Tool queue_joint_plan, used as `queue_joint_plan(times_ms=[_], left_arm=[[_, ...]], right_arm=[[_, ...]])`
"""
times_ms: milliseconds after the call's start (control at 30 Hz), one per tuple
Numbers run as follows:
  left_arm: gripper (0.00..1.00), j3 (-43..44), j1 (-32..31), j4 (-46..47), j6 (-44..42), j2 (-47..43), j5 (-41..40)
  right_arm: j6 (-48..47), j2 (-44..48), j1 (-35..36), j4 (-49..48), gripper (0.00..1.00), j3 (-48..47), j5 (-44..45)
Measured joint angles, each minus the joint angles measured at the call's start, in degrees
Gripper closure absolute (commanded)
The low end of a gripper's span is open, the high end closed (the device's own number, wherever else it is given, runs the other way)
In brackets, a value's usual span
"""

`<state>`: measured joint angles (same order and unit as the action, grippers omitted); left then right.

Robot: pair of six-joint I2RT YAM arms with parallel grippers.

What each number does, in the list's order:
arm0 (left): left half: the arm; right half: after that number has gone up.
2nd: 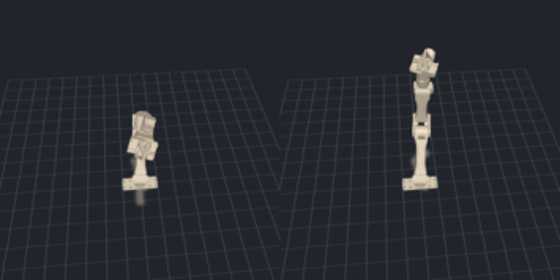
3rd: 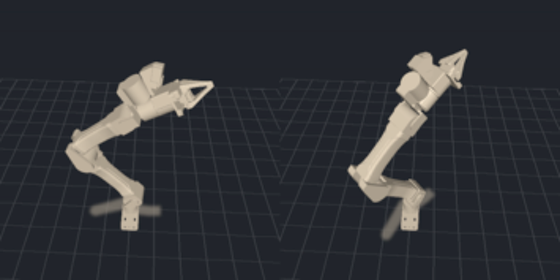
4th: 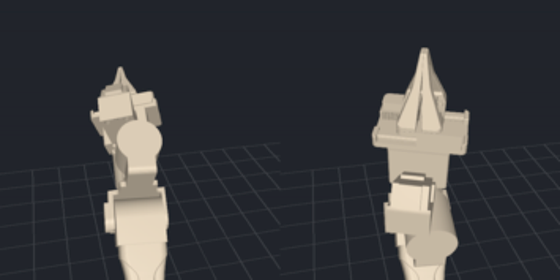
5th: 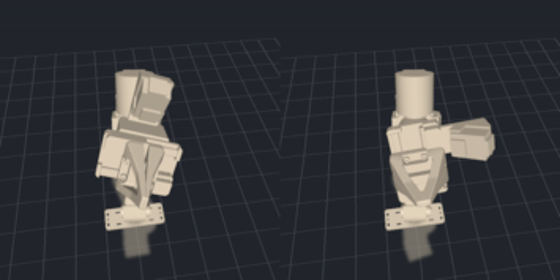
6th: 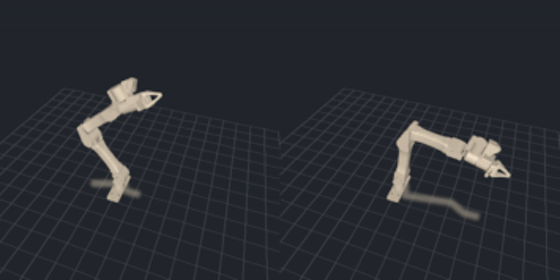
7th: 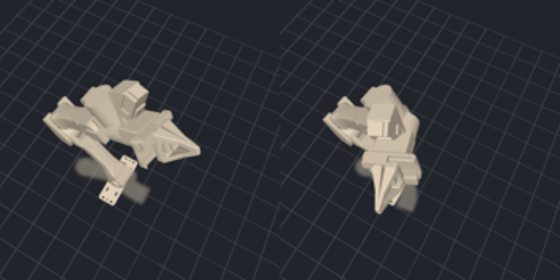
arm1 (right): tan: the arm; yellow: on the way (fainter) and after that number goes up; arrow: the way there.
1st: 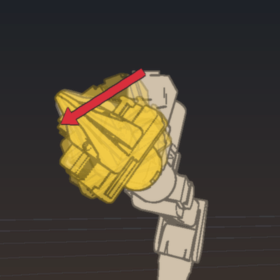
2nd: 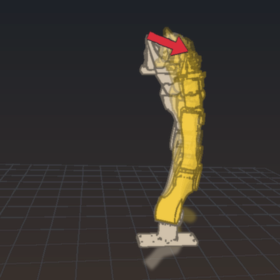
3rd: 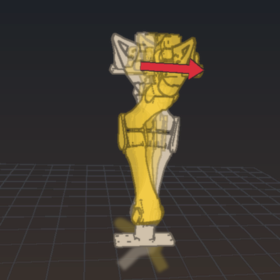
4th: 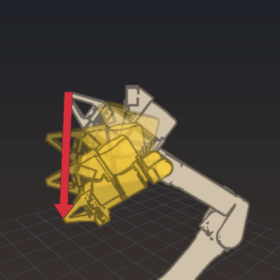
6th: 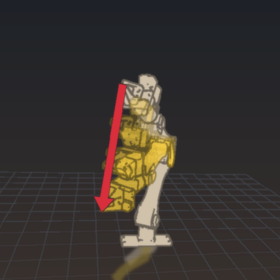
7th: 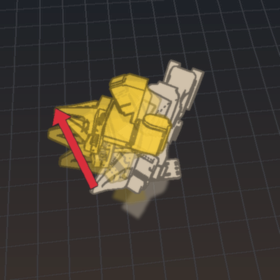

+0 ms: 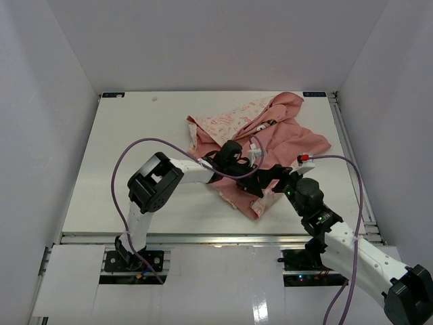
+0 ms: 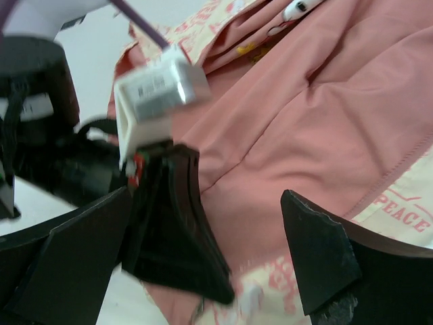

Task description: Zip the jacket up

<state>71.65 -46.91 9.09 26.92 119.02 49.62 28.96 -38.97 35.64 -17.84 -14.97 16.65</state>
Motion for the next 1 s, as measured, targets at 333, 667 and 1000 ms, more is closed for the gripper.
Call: queue_joint_plan(times_ms=[333, 667, 1000], left_arm=[[1.0, -6.26, 5.0, 4.85, 3.14, -8.66, -14.42], [1.0, -10.77, 4.33, 6.42, 4.11, -16.67, -23.53], [1.0, -16.01, 4.35, 5.79, 6.9, -20.02, -22.0]], right_arm=[[-0.08, -5.86, 0.71, -6.61, 0.25, 2.58, -8.58], [0.89, -13.81, 9.81, -4.99, 0.29, -0.82, -4.33], [6.06, -18.48, 17.31, 0.99, 0.4, -2.71, 7.44]])
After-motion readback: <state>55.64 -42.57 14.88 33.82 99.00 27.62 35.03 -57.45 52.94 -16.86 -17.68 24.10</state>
